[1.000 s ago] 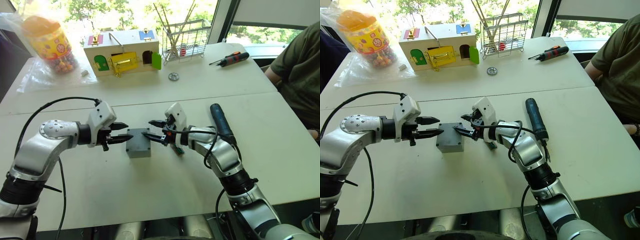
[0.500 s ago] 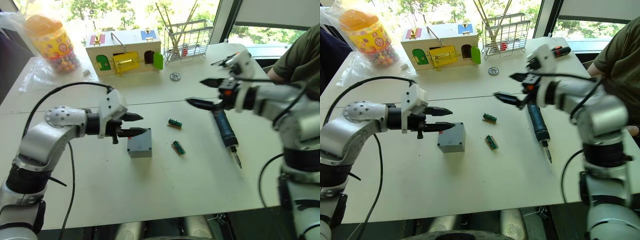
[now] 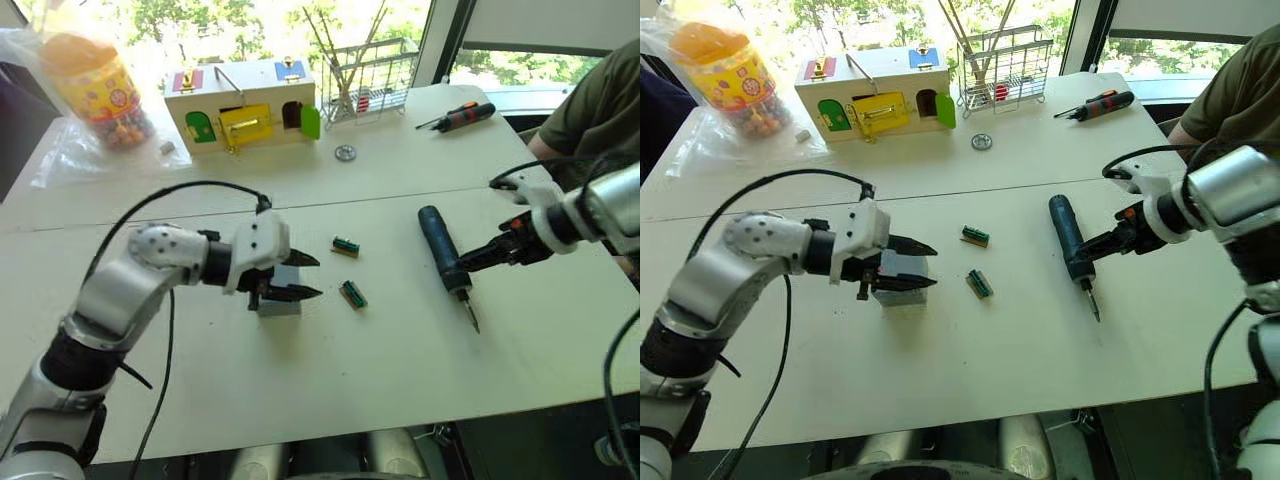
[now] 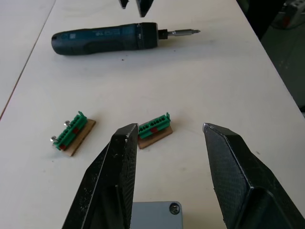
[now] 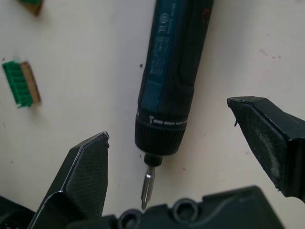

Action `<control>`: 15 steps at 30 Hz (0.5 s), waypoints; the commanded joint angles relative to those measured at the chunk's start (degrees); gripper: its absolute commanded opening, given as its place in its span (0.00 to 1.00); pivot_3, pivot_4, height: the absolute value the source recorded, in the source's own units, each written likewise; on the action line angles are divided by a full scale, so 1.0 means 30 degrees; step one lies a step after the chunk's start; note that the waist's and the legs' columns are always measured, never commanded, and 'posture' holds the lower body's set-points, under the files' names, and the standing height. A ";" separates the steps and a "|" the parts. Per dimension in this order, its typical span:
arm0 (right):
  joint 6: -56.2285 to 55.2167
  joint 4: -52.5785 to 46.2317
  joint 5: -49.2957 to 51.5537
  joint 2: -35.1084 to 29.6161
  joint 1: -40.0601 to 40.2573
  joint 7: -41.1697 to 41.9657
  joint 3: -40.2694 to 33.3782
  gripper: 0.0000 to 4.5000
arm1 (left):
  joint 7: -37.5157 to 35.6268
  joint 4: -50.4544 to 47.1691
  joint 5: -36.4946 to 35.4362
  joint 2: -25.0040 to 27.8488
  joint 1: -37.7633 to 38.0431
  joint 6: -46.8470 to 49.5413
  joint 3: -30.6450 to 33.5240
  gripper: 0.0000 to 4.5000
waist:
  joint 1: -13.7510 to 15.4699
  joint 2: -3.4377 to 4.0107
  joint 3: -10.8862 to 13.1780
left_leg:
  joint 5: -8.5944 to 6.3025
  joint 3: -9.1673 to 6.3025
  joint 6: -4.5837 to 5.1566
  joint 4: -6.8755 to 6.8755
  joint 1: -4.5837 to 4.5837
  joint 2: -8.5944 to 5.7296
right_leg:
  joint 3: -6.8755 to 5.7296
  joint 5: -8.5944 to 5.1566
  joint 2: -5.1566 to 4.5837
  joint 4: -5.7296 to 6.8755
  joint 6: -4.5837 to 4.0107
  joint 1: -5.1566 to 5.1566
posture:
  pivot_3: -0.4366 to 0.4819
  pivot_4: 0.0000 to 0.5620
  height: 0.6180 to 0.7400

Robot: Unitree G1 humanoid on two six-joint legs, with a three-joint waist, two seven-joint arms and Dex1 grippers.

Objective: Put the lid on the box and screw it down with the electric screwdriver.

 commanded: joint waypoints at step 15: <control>-0.1431 0.6341 -0.3670 0.4635 -0.2654 0.0746 0.4942 0.99 | 0.2370 -0.0598 0.1173 -0.1723 0.0934 -0.0485 -0.0504 0.49 | -0.0050 -0.0099 -0.0062 | -0.0009 -0.0065 0.0007 0.0209 -0.0146 -0.0015 | -0.0060 0.0004 0.0004 0.0027 0.0003 -0.0033 | 0.48 0.27 1.00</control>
